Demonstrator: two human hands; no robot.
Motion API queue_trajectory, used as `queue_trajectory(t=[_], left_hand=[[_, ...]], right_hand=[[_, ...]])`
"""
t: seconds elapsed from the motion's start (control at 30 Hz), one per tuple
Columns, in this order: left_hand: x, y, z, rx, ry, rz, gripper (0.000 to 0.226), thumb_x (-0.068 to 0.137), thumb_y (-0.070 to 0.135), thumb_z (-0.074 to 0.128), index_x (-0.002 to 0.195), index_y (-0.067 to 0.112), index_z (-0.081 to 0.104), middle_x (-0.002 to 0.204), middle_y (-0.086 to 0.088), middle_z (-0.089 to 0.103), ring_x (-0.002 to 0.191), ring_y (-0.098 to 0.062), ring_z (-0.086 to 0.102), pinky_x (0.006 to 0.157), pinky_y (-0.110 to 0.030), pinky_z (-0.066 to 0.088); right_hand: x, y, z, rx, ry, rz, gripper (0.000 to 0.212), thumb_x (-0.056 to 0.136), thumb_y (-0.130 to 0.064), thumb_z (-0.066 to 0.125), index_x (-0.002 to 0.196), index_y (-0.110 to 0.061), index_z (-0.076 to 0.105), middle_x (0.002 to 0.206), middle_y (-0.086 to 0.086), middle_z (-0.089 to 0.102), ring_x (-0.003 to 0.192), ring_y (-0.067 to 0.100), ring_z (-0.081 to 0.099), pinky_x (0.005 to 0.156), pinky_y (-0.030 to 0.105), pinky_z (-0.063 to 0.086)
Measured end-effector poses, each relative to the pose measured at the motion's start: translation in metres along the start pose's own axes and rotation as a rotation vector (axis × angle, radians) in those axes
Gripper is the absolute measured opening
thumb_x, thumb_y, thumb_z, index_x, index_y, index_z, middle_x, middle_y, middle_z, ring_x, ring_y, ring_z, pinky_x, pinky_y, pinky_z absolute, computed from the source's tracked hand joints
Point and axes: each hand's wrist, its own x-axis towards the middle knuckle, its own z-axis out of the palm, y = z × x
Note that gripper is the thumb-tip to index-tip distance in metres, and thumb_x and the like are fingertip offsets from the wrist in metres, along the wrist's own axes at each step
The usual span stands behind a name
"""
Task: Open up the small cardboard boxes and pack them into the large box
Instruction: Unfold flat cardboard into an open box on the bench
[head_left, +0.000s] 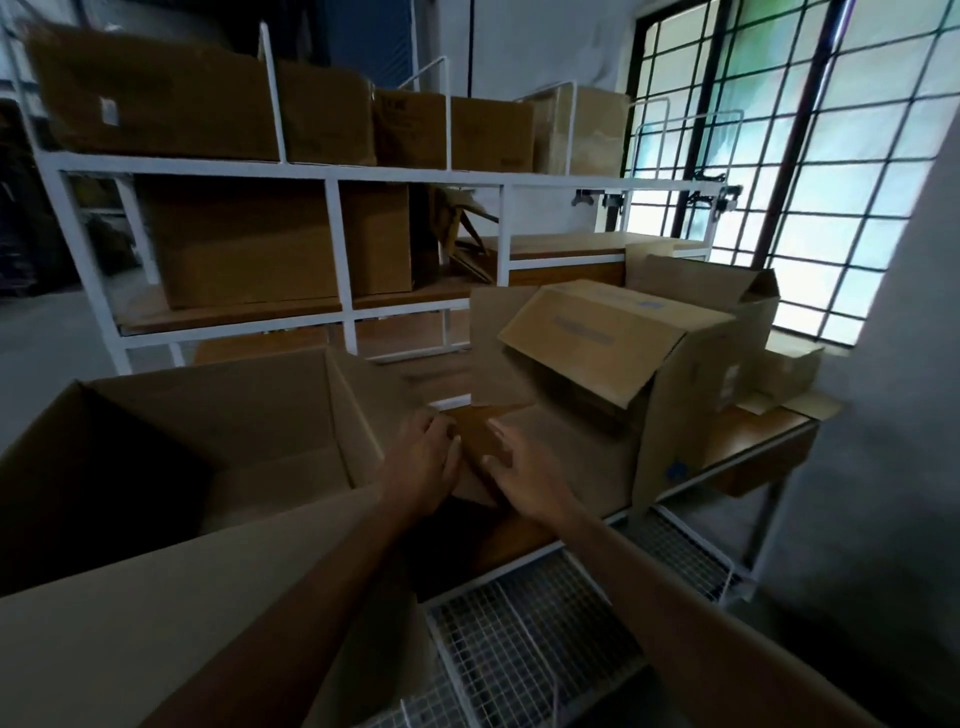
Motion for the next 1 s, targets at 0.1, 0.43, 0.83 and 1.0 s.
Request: queue_trajectory(t=[0.1, 0.43, 0.83, 1.0], left_hand=[[0.031, 0.042, 0.013, -0.078, 0.029, -0.004, 0.027, 0.098, 0.027, 0.046, 0.110, 0.009, 0.063, 0.113, -0.011, 0.058, 0.106, -0.027, 0.050, 0.087, -0.036, 0.044], [0.105, 0.149, 0.071, -0.526, 0.095, -0.300, 0.021, 0.094, 0.020, 0.055, 0.112, 0.010, 0.061, 0.105, -0.003, 0.059, 0.094, -0.016, 0.056, 0.082, -0.035, 0.049], [0.219, 0.154, 0.168, -0.525, -0.078, -0.376, 0.051, 0.090, 0.027, 0.055, 0.138, 0.014, 0.044, 0.131, -0.010, 0.055, 0.110, -0.025, 0.057, 0.093, -0.045, 0.050], [0.273, 0.129, 0.214, -0.448, -0.153, -0.323, 0.051, 0.091, 0.031, 0.055, 0.134, 0.006, 0.046, 0.134, -0.015, 0.055, 0.118, -0.033, 0.054, 0.100, -0.046, 0.046]], right_hand=[[0.004, 0.010, -0.051, -0.113, 0.096, -0.051, 0.052, 0.094, -0.036, 0.058, 0.143, -0.026, 0.046, 0.139, 0.001, 0.057, 0.123, 0.018, 0.056, 0.101, 0.036, 0.047], [0.010, 0.062, -0.185, -0.201, 0.258, -0.045, 0.036, 0.093, -0.027, 0.061, 0.128, -0.021, 0.061, 0.125, 0.005, 0.067, 0.114, 0.023, 0.062, 0.091, 0.036, 0.051], [0.101, 0.131, -0.243, -0.214, 0.380, -0.011, 0.029, 0.092, -0.022, 0.061, 0.120, -0.019, 0.067, 0.122, 0.006, 0.069, 0.103, 0.020, 0.067, 0.088, 0.041, 0.057], [0.163, 0.156, -0.266, -0.378, 0.367, 0.011, 0.024, 0.092, -0.025, 0.059, 0.112, -0.020, 0.071, 0.125, 0.005, 0.067, 0.111, 0.024, 0.062, 0.088, 0.034, 0.050]])
